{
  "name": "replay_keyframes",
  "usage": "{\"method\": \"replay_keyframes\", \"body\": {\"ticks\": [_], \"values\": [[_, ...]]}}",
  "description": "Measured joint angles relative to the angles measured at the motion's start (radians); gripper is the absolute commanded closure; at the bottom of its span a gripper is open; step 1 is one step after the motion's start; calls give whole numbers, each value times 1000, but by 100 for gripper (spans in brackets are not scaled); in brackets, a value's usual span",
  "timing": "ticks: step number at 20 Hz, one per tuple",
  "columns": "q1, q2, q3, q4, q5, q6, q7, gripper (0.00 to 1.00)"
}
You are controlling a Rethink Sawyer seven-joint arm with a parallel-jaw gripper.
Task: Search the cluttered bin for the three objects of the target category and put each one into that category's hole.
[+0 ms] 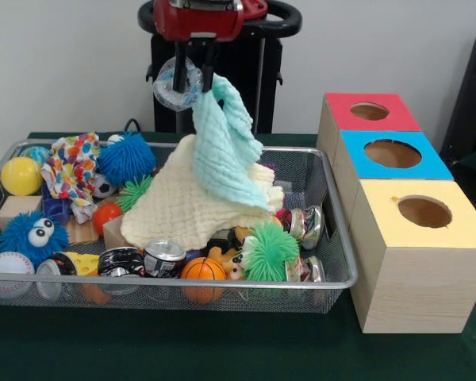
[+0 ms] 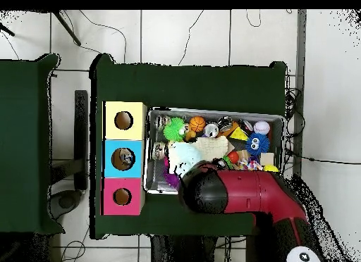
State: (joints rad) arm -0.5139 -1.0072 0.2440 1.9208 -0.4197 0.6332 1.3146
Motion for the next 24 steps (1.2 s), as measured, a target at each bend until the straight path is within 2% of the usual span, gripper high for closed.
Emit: {"method": "replay_keyframes", "body": {"ticks": [8, 11, 12, 14, 18, 24], "values": [[-59, 21, -1, -28, -16, 0, 0, 100], [-79, 43, -5, -48, -44, -10, 0, 100], [-84, 75, -14, -71, -77, -36, 0, 100], [-77, 104, -29, -93, -107, -64, 0, 100], [-15, 214, -98, -188, -212, -163, 0, 100], [32, 308, -145, -265, -247, -228, 0, 100]]}}
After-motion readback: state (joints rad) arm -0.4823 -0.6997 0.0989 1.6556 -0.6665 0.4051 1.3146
